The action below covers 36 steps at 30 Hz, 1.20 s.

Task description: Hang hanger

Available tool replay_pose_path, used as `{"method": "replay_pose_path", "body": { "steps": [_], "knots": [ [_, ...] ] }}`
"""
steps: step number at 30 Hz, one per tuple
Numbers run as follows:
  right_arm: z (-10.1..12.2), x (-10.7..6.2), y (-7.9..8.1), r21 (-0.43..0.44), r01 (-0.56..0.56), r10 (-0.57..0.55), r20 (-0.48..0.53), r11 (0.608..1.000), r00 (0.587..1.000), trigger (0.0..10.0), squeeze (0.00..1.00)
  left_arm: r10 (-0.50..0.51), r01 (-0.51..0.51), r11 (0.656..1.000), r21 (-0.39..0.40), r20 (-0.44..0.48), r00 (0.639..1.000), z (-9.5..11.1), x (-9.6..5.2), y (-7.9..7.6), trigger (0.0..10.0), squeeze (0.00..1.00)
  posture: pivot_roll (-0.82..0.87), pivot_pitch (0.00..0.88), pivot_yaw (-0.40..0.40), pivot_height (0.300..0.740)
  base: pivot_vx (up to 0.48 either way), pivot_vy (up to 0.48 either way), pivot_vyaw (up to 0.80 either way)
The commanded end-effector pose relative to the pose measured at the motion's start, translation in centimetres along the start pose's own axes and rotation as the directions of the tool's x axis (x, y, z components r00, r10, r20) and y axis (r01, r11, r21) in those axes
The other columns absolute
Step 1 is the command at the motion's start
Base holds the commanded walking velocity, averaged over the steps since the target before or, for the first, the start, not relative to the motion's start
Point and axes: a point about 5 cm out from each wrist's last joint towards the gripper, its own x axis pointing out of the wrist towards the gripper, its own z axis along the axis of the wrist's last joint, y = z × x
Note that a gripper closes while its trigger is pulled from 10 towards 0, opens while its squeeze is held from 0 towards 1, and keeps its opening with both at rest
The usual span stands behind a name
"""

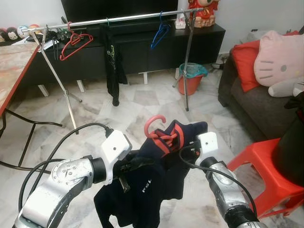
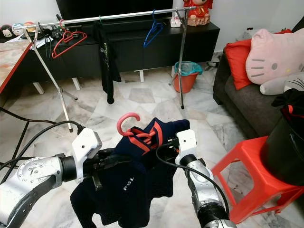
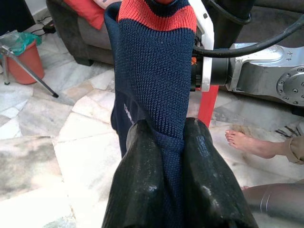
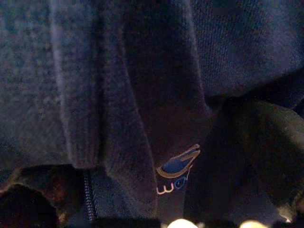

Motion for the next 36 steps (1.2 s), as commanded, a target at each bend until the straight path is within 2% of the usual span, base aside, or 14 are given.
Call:
{"method": "replay_pose_path", "body": {
  "steps": [1, 7, 16, 21, 27, 28, 29, 31, 32, 33, 36],
  "knots": [
    [0.3, 0.2, -0.6, -0.023, 0.038, -0.038, -0.01, 0.999, 0.999, 0.0, 0.0, -0.011, 0.011, 1.0, 0.004, -0.033, 0.999, -0.5, -0.2, -0.1, 10.0, 0.0, 0.0, 0.016, -0.002, 0.74, 0.0, 0.0, 0.0],
    [-0.9, -0.2, -0.7, -0.032, 0.062, -0.065, -0.082, 0.998, 0.995, 0.0, 0.0, 0.02, -0.02, 1.0, -0.001, -0.029, 0.999, -0.7, -0.2, 0.2, 10.0, 0.0, 0.0, 0.018, -0.004, 0.74, 0.0, 0.0, 0.0],
    [-2.2, -0.7, 0.6, -0.018, 0.004, -0.006, -0.136, 1.0, 0.991, 0.0, 0.0, 0.155, -0.155, 0.988, -0.009, 0.007, 0.988, -0.7, -0.4, 1.9, 10.0, 0.0, 0.0, 0.022, -0.009, 0.74, 0.0, 0.0, 0.0],
    [-2.6, -1.0, 1.0, -0.045, -0.027, 0.019, -0.178, 0.999, 0.984, 0.0, 0.0, 0.277, -0.275, 0.96, 0.058, -0.035, 0.96, -1.6, -1.2, 3.6, 10.0, 0.0, 0.0, 0.028, -0.013, 0.74, 0.0, 0.0, 0.0],
    [-2.3, -0.9, 0.5, -0.043, 0.012, -0.019, -0.158, 0.999, 0.987, 0.0, 0.0, 0.255, -0.254, 0.966, 0.042, -0.015, 0.967, -1.6, -1.3, 3.5, 10.0, 0.0, 0.0, 0.031, -0.012, 0.74, 0.0, 0.0, 0.0],
    [-2.2, -0.8, 0.5, -0.039, 0.018, -0.023, -0.146, 0.999, 0.989, 4.0, 0.0, 0.254, -0.254, 0.966, 0.04, -0.009, 0.967, -1.6, -1.3, 3.4, 10.0, 0.0, 0.0, 0.031, -0.012, 0.74, 0.0, 0.0, 0.0],
    [-1.9, -0.8, 0.5, -0.031, 0.022, -0.025, -0.129, 0.999, 0.991, 10.0, 0.0, 0.255, -0.255, 0.966, 0.041, -0.002, 0.967, -1.6, -1.3, 3.4, 10.0, 0.0, 0.0, 0.031, -0.011, 0.74, 0.0, 0.0, 0.0],
    [-1.4, -0.7, 0.5, -0.029, 0.033, -0.036, -0.09, 0.999, 0.995, 10.0, 0.0, 0.256, -0.256, 0.966, 0.041, 0.01, 0.967, -1.5, -1.3, 3.5, 10.0, 0.0, 0.0, 0.032, -0.011, 0.74, 0.0, 0.0, 0.0],
    [-0.9, -0.7, 0.4, -0.026, 0.056, -0.057, -0.053, 0.998, 0.997, 7.1, 0.0, 0.257, -0.258, 0.965, 0.04, 0.015, 0.966, -1.4, -1.3, 3.5, 10.0, 0.0, 0.0, 0.032, -0.009, 0.74, 0.0, 0.0, 0.0],
    [-0.5, -0.6, 0.2, -0.006, 0.081, -0.082, -0.021, 0.997, 0.996, 0.0, 0.0, 0.259, -0.259, 0.965, 0.039, 0.016, 0.966, -1.4, -1.3, 3.6, 10.0, 0.0, 0.0, 0.032, -0.007, 0.74, 0.0, 0.0, 0.0],
    [0.0, -0.6, 0.1, 0.012, 0.101, -0.101, 0.016, 0.995, 0.995, 0.0, 0.0, 0.258, -0.259, 0.965, 0.035, 0.017, 0.966, -1.5, -1.4, 3.6, 10.0, 0.0, 0.0, 0.03, -0.001, 0.74, 0.0, 0.0, 0.0]
  ]
}}
